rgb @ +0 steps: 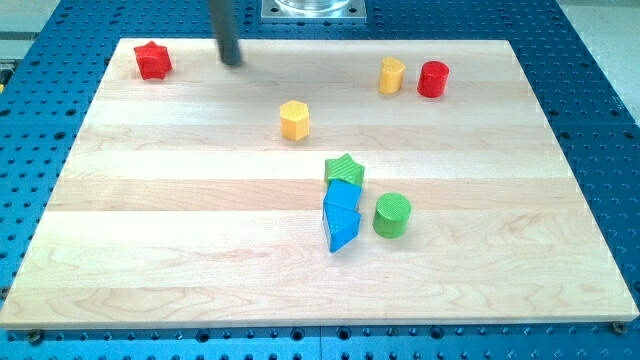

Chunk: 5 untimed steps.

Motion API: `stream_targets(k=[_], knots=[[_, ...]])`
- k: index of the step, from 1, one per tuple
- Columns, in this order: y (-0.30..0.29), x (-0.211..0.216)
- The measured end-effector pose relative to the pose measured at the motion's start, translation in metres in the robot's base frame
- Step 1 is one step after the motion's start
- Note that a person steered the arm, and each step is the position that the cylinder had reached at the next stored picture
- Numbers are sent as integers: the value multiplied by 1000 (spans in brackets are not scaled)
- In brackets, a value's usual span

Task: Separate the heart and the red circle from each other

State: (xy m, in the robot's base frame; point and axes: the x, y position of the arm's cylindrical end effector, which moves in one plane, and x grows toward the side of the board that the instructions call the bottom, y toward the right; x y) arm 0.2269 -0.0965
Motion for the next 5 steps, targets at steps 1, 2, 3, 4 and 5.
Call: stream_targets(k=[1, 2, 3, 4, 5], knots=[[105, 0], [221, 6], [344, 22], [358, 65], [260, 56]])
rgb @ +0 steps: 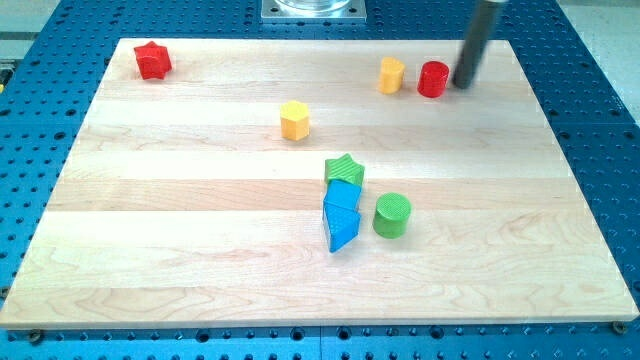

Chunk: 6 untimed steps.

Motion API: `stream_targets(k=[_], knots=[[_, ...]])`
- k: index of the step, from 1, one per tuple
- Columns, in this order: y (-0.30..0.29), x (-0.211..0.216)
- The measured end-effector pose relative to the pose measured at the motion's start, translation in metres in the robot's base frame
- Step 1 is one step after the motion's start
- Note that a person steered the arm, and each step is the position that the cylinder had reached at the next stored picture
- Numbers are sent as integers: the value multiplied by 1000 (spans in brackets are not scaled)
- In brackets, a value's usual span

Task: Separate the heart and the red circle from each other

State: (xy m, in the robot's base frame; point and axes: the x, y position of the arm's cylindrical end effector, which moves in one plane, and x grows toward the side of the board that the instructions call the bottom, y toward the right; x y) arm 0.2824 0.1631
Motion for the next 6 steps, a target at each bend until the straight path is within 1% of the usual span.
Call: stream_targets(k=[1, 2, 3, 4, 5, 6], knots=[[-106, 0], [-163, 5], [-87, 4], [-46, -15], [-44, -10], [-21, 66]])
